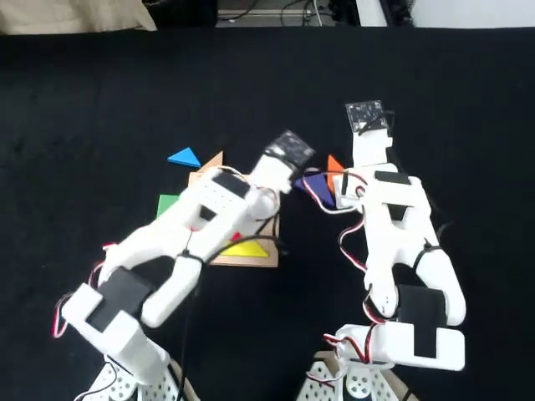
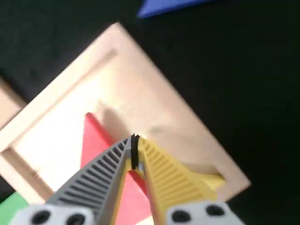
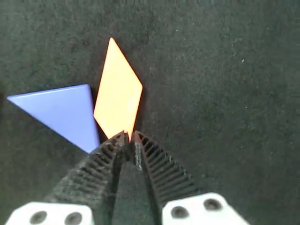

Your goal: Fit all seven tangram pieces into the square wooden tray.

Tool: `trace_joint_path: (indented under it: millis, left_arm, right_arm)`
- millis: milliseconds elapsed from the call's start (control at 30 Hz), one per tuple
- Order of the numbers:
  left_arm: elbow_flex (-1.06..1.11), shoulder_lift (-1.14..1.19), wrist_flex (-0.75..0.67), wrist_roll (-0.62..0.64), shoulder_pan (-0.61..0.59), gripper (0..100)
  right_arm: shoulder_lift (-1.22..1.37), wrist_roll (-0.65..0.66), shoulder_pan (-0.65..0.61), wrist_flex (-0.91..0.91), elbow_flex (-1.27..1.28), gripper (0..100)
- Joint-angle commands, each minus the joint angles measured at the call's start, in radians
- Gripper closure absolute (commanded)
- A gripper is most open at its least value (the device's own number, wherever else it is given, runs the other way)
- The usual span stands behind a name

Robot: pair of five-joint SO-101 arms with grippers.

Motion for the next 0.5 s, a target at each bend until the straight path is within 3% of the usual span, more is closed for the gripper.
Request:
trace_joint_path:
  millis: [0, 467]
  left_arm:
    - [-0.094, 0.032, -0.017, -0.002, -0.079, 97]
    - [-0.174, 0.098, -0.031, -0.052, -0.220, 97]
  right_arm:
    - [-0.007, -0.008, 0.014, -0.015, -0.015, 98.7]
    - [-0.005, 0.000, -0.017, -0.015, -0.013, 98.7]
